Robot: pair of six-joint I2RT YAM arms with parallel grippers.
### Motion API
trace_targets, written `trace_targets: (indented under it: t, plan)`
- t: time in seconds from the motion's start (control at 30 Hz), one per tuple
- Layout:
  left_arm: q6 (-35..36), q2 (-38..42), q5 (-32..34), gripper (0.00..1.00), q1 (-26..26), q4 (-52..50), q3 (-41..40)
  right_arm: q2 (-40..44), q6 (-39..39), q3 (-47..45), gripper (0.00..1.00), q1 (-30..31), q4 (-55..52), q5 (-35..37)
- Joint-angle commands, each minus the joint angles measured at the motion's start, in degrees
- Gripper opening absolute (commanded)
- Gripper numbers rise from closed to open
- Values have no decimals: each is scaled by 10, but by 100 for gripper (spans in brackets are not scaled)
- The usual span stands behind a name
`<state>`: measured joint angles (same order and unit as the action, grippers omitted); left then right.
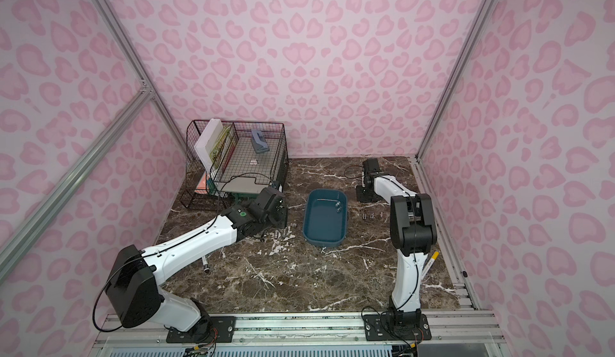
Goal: Take out the socket from the storage box
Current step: Place the socket head at the center of the board.
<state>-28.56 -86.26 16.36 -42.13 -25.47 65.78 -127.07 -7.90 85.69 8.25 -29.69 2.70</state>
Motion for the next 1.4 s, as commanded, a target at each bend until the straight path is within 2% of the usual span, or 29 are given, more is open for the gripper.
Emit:
trace_targets:
  t: [0.0,0.4,0.9,1.1,1.2,1.37]
  plan:
    - [0,0,4,56,1,-7,4,-9,-5,8,25,1,4,3]
    - [-3,-1,2,56,0,-5,5,-8,-6,-4,33,2,11,-5]
    - [-1,-8,-8,55,1,-9,16,26,-6,4,34,2,-5,-15]
    - [16,-43,-48,55,0,-9,59,85,-13,-9,35,2,-18,-36]
    - [34,-75,-88,55,0,-4,91,123,-19,-31,35,3,-17,-58]
    - [76,-183,-173,54,-1,-36,200,171,-34,-71,35,13,-19,-82]
